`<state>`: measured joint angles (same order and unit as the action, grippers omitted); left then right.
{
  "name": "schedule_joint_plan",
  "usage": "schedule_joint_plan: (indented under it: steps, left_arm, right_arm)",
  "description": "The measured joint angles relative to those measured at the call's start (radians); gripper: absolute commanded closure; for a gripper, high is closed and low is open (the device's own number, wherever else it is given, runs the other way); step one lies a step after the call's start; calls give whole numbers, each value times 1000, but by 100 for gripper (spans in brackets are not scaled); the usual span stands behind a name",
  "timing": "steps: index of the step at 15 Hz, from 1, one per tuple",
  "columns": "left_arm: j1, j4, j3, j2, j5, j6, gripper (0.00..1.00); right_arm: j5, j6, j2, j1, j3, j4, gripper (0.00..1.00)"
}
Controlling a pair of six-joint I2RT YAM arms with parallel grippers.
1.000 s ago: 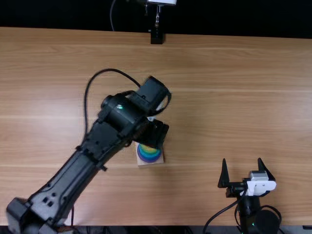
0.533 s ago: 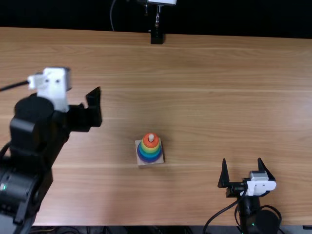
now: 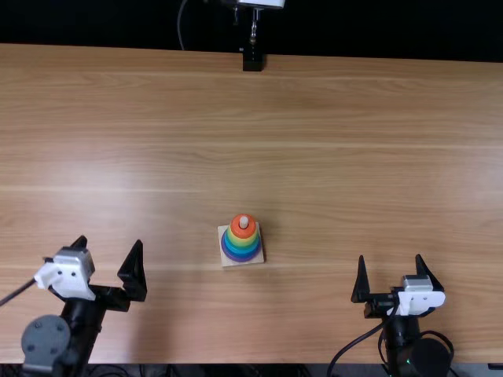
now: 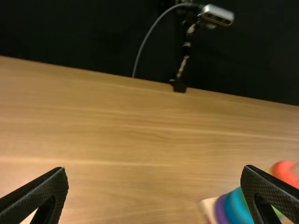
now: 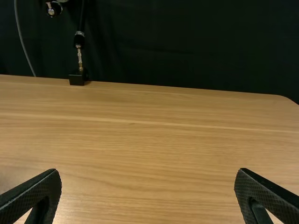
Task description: Build the Hanoi tower: stack the rings onto the peg from bottom to top in this color order: purple, dark blue, light blue, dark green, light green, yellow, orange.
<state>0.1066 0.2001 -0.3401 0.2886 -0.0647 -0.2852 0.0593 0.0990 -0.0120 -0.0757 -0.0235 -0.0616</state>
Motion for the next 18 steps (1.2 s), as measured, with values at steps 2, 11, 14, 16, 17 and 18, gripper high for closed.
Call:
schedule_joint_plan:
  steps: [2, 11, 14, 16, 17, 18]
  left_arm:
    - [-42, -64, 194, -174, 46, 0, 0]
    - [-82, -99, 306, -277, 65, 156, 0]
    - [-82, -99, 306, -277, 64, 212, 0]
    - [-82, -99, 306, -277, 64, 230, 0]
    - [-82, -99, 306, -277, 64, 232, 0]
    - [-82, -99, 306, -277, 64, 233, 0]
  right_arm:
    - [0, 0, 0, 0, 0, 0, 0]
    - [0, 0, 0, 0, 0, 0, 0]
    - [0, 0, 0, 0, 0, -1, 0]
    - [0, 0, 0, 0, 0, -1, 0]
    - [0, 0, 0, 0, 0, -1, 0]
    - [-1, 0, 0, 0, 0, 0, 0]
